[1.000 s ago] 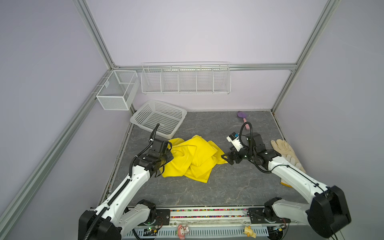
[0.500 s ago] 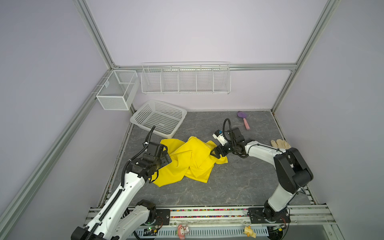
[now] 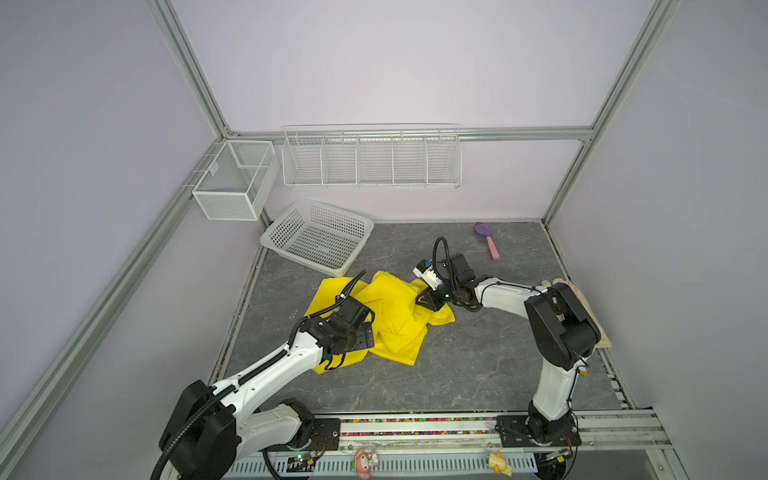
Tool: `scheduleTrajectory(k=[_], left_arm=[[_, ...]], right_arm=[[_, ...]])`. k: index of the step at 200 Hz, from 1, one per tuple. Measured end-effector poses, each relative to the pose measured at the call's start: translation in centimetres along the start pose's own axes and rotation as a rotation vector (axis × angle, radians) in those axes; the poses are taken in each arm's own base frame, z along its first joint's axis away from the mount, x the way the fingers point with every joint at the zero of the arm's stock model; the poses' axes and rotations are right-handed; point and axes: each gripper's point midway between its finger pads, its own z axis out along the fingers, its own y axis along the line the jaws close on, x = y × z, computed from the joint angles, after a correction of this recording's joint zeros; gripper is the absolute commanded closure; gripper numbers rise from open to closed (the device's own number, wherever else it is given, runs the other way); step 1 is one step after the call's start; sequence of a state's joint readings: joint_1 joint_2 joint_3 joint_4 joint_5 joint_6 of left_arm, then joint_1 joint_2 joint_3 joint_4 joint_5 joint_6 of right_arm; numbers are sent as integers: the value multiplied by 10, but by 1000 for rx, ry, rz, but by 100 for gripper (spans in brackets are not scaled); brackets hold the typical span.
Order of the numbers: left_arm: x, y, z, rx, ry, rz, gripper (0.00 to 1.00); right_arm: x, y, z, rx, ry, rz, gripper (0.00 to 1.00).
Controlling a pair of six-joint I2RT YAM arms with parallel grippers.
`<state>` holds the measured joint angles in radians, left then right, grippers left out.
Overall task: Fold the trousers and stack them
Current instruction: 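Lay the trousers on the table while the right gripper grasps a trouser leg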
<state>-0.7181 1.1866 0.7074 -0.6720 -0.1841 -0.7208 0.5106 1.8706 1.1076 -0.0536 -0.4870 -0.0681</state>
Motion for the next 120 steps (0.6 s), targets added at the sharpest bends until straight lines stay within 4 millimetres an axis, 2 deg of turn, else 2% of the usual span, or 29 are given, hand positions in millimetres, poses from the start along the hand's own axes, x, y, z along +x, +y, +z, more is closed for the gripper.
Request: scheduleTrajectory(k=[20,42,53,66,92,110,120], left_arm=[[7,-14,19,5,25,34,10],[18,-12,41,-46,84,56,16],[25,-9,51,-76,115,66,26],[21,-14,53,-79,115,65,37],[18,-20,56,-86,121,58,72],[17,-17,53,-108,133,68,82],[18,-15,49,-125,141,63,93]], right_arm=[[-5,3,-18,15,-32,-11,82],[-13,6,-36,32,-70,-28,82],[-12,8,-40,38,-75,-31,82],[-6,8,-43,46,-70,-27,83],[6,3,-47,84,-40,-15,84],[10,-3,-57,123,-32,-15,85],[8,-7,-65,147,-39,-14,85]])
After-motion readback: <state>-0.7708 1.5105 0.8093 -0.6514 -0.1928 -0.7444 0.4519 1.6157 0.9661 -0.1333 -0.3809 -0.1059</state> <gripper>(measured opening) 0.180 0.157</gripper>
